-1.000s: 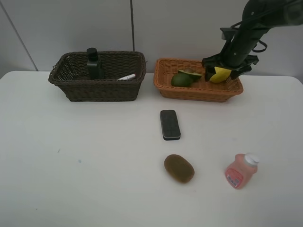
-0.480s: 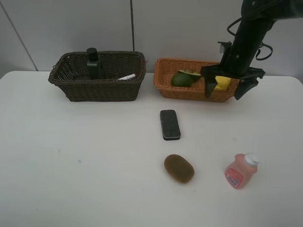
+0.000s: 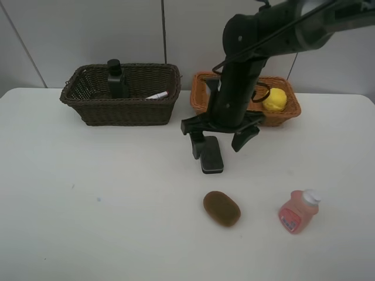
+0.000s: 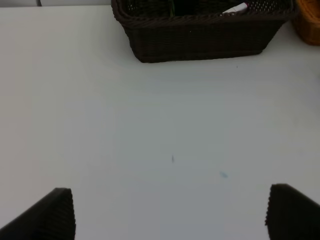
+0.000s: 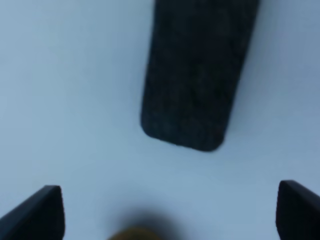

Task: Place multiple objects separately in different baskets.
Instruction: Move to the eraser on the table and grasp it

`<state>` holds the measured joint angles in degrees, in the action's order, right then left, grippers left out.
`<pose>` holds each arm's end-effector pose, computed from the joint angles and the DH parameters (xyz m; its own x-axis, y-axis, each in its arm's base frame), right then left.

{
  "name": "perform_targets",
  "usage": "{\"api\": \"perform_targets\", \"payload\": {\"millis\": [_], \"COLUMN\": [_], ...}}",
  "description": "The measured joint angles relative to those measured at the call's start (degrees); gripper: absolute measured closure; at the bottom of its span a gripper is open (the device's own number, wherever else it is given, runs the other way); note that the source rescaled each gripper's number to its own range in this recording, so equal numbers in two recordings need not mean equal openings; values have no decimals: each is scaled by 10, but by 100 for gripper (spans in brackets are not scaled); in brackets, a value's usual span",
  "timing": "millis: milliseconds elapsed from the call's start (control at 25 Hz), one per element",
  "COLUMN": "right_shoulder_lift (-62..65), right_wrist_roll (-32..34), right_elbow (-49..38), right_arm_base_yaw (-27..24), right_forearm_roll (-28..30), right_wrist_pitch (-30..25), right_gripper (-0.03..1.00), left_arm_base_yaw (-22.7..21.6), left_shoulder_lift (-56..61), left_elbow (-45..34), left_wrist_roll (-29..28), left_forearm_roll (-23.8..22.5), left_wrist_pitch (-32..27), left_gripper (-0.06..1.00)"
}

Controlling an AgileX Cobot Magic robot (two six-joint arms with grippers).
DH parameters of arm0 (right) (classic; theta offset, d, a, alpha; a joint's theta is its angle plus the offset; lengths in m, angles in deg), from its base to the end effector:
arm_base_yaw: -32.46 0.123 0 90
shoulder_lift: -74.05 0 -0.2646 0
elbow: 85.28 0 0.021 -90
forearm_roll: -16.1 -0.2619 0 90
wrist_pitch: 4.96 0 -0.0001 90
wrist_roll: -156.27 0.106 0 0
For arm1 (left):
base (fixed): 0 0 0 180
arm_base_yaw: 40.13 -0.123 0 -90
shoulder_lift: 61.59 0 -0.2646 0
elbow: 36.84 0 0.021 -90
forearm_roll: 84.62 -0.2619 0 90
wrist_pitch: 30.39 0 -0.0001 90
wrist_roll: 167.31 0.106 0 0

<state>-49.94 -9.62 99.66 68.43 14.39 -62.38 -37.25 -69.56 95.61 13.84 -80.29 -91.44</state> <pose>0.3169 0.2333 0.1278 -0.9327 -0.3566 -0.0532 -0.3588 0.9325 0.0403 0.0362 -0.0088 0.2780 -0.4474 0.0060 -0.8943 0.1018 0.9938 -0.0443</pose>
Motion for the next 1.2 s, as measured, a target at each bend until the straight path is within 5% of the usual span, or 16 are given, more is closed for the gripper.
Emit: {"api": "perform_targets", "payload": {"millis": [320,1200], "right_shoulder_lift": [-31,-92], "right_wrist_roll": [44,58], "right_elbow": [-1,-3], "right_arm_base_yaw": [12,8], "right_forearm_roll": [64,103], "right_wrist_pitch": [109,160], "right_gripper": [-3,-3], "left_arm_base_yaw": [0,0], "left_shoulder_lift": [0,0], "left_elbow": [0,0], "left_wrist_roll": [0,0], "left_forearm_roll": [0,0], "left_wrist_pitch": [0,0], "left_gripper": [-6,-6]}}
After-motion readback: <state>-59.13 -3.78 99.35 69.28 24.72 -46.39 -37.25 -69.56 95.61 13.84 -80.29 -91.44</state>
